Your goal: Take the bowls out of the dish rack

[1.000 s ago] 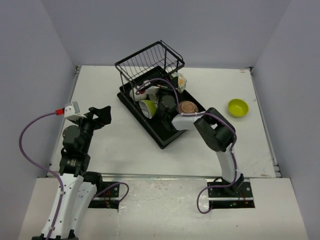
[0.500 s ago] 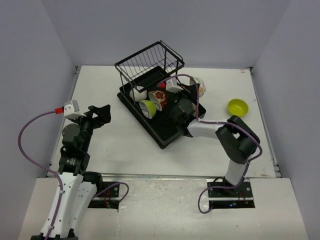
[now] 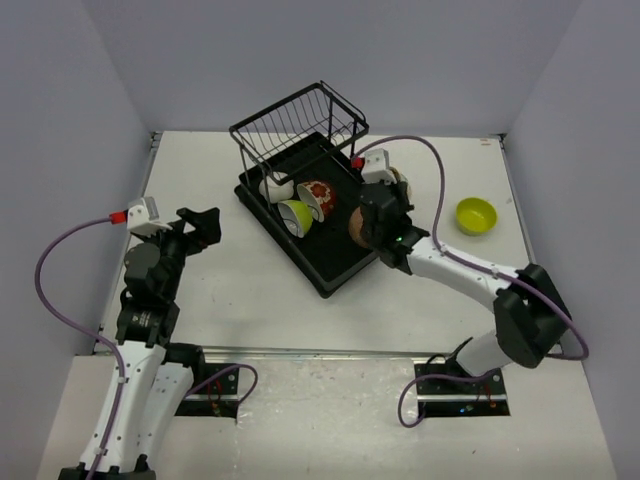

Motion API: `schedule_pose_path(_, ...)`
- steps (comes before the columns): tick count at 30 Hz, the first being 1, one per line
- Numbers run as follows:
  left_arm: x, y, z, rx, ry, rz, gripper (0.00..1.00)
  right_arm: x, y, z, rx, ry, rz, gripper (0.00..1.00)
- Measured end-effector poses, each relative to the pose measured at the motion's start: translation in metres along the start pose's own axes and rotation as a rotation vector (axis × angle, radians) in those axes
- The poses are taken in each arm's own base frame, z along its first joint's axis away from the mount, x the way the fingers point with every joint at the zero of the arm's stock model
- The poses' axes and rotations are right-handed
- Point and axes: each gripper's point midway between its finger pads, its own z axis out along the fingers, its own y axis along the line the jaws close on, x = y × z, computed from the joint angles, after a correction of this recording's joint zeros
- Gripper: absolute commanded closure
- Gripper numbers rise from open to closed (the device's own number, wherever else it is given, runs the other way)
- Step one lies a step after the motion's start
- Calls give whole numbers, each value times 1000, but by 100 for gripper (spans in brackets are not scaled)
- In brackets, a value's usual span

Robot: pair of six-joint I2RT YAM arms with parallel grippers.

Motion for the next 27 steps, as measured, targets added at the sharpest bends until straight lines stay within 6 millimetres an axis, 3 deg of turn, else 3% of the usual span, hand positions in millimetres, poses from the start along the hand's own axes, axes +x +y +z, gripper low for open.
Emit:
schedule_pose_path(3, -2, 0, 1, -12, 13, 14, 0, 14, -11, 1, -90, 113, 119, 100)
schedule_pose_path(9, -11, -2, 2, -44, 40, 19, 0, 38, -82, -4, -73, 247, 348, 100)
schedule_pose_path(13, -25, -9, 3, -41, 34, 18, 0, 50, -108, -11, -97, 300, 462, 100)
schedule_pose_path(17, -33, -14, 9, -53, 49, 20, 2, 78, -129, -8, -87, 400, 592, 100)
schedule_pose_path(23, -25, -5, 32, -134, 137, 31, 6, 139, -135, -5, -62, 576, 756, 100)
schedule_pose_path(27, -12, 9, 30, -198, 184, 46, 5, 175, -126, -9, -54, 686, 815, 100)
